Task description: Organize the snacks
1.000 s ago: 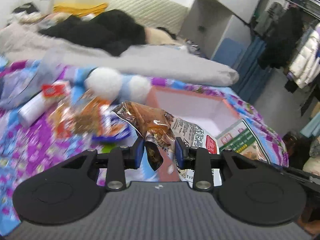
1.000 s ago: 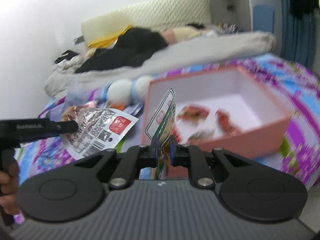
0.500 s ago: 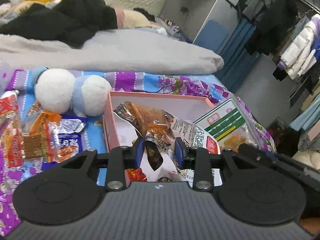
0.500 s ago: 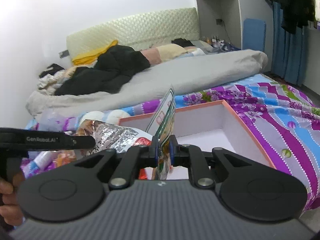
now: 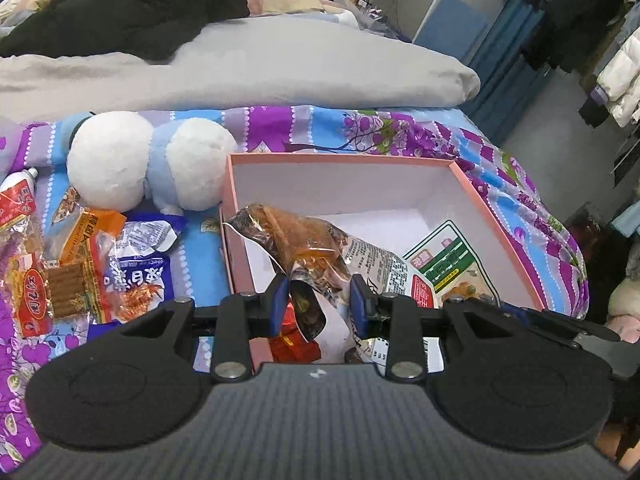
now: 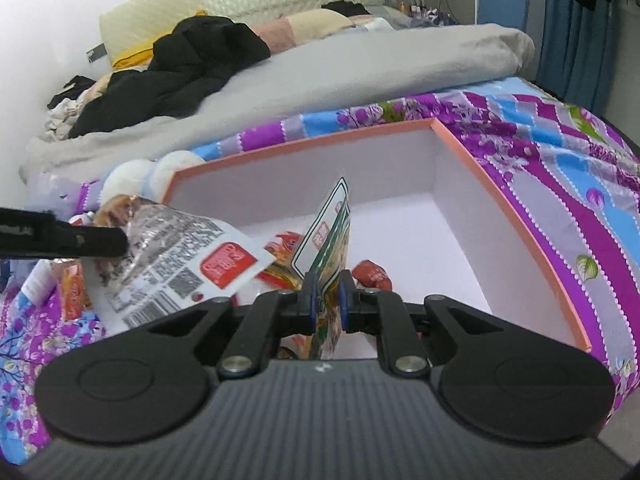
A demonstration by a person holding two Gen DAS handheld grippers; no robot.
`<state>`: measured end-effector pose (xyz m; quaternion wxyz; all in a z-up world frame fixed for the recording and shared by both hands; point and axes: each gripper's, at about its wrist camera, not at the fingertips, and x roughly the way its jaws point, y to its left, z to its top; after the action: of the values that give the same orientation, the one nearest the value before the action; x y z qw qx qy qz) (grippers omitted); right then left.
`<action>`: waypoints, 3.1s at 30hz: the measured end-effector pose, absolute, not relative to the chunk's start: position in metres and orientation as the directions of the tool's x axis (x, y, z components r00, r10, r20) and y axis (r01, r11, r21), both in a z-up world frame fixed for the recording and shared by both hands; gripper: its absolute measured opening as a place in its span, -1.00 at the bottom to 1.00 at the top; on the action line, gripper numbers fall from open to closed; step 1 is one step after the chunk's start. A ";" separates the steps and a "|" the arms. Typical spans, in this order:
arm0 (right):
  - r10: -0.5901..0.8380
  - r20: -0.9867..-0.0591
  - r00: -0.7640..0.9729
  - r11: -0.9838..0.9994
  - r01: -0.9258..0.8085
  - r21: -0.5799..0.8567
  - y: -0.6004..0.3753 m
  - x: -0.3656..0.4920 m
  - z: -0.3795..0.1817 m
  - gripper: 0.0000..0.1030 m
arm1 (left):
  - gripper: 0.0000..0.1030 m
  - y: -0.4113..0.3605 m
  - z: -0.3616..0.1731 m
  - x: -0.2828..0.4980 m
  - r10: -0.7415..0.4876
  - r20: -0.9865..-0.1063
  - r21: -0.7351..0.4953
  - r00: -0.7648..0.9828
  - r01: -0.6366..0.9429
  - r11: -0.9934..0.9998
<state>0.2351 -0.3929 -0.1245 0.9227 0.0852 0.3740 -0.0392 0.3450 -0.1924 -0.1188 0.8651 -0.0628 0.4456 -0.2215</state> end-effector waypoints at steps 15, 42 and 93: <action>-0.015 -0.662 0.750 0.981 0.138 0.134 -0.395 0.218 -0.114 0.04 | 0.20 -0.176 -0.092 0.317 -0.458 -0.684 -0.278 0.567 0.378 0.883; 0.117 -0.495 0.861 0.981 -0.022 0.194 -0.313 0.126 -0.087 0.04 | 0.20 -0.075 -0.077 0.188 -0.379 -0.605 -0.171 0.700 0.350 0.921; 0.233 -0.552 0.801 0.972 -0.173 0.160 -0.166 0.151 -0.169 0.05 | 0.28 0.081 -0.206 0.206 -0.244 -0.653 -0.277 0.717 0.074 0.958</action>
<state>0.1506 -0.1664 -0.1695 0.9476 0.0507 0.2967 0.1069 0.2065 0.0808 -0.2056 0.9192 -0.1164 0.3662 -0.0866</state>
